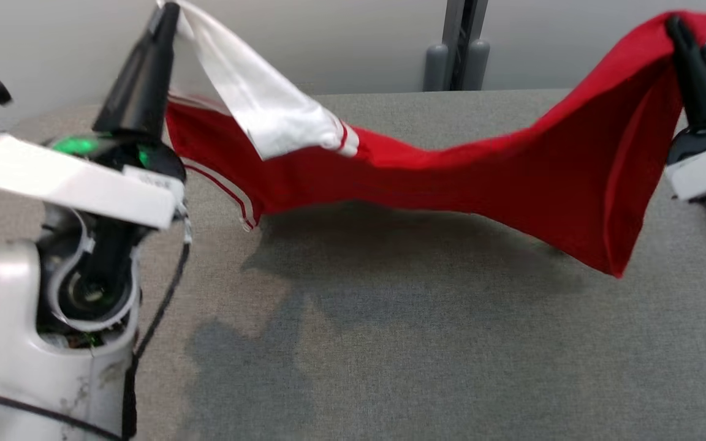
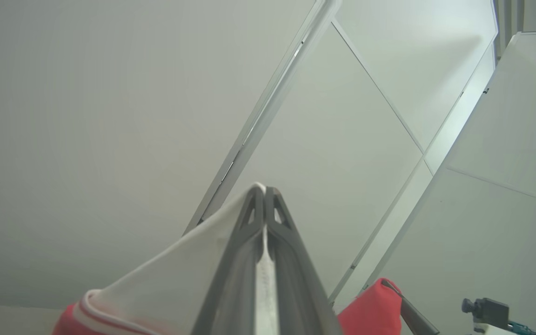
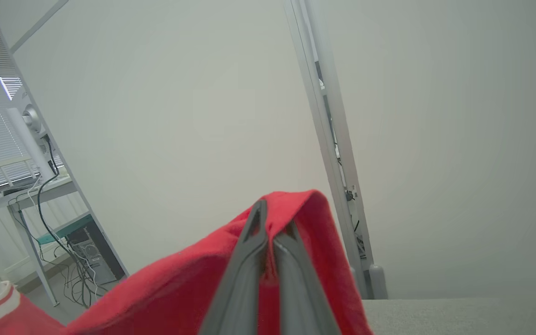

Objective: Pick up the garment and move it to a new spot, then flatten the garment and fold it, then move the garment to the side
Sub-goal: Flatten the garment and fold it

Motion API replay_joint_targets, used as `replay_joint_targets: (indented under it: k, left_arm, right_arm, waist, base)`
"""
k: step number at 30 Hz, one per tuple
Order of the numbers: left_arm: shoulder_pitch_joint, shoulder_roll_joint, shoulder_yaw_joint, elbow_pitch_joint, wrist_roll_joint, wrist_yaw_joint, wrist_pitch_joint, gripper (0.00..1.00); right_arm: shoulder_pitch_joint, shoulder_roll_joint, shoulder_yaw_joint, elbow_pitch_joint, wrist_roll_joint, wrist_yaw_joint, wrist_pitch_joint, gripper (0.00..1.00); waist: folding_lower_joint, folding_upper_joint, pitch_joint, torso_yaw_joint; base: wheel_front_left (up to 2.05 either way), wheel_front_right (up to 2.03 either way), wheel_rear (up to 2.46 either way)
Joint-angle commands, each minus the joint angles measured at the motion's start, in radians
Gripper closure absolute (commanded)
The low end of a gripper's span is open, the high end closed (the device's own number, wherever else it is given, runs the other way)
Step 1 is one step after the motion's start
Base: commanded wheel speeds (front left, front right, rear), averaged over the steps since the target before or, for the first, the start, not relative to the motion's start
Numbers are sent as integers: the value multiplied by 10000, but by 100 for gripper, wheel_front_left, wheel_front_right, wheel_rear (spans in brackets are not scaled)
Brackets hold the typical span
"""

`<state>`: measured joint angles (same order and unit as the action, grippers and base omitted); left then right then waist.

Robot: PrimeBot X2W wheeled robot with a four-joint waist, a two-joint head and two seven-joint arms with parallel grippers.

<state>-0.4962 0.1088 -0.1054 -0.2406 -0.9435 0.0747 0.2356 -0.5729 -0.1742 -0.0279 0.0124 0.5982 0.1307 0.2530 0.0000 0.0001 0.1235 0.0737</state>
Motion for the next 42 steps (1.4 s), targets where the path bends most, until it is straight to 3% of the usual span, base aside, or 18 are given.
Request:
replay_joint_targets:
  k: [1,5,12,17,20,22,27,32,38,42]
  left_arm:
    - [-482,15,172,-40,-126,255,153,100]
    - [-2241,5,519,131,-394,1054,676,100]
    - [-6040,366,699,2162,-14,1355,789,100]
    - [-8783,381,573,4403,485,667,-158,100]
    - [-9860,329,745,5327,567,496,-723,100]
    - [-10817,127,894,6226,515,454,-1323,100]
    - [-12700,-130,811,7849,910,-180,-3032,100]
    - [-13350,-333,536,9119,917,-835,-3851,100]
    - [-12600,-307,-90,10540,1107,-1586,-3918,100]
    - [-11883,-163,-403,11196,1289,-1813,-4058,100]
  right_arm:
    - [-363,-61,-91,-150,-146,0,224,100]
    - [-1766,132,-384,-294,-134,-2,1067,100]
    - [-5245,422,-307,1203,-299,-2,1766,100]
    - [-8262,515,-274,3595,-765,-2,1023,100]
    - [-9395,560,-221,4461,-963,0,327,100]
    - [-10269,605,-128,5238,-1059,0,-571,100]
    - [-11462,597,342,6759,-904,0,-2873,100]
    - [-11534,634,857,7904,-104,0,-4158,100]
    - [-10666,339,1786,9151,890,0,-4422,100]
    - [-9946,68,2491,9556,1362,0,-4302,100]
  waist:
    - [0,-1,374,-17]
    - [0,-1,1343,-76]
    - [0,-1,3378,-295]
    - [0,-1,4604,-386]
    - [0,-1,4938,-388]
    - [0,-1,5194,-370]
    - [0,-1,5522,-328]
    - [0,-1,5781,-289]
    - [0,-1,6204,-110]
    - [0,-1,6309,40]
  base:
    - [0,0,0]
    - [0,0,0]
    - [0,0,0]
    - [0,0,0]
    - [0,0,0]
    - [0,0,0]
    - [0,0,0]
    - [0,0,0]
    - [0,0,0]
    - [0,0,0]
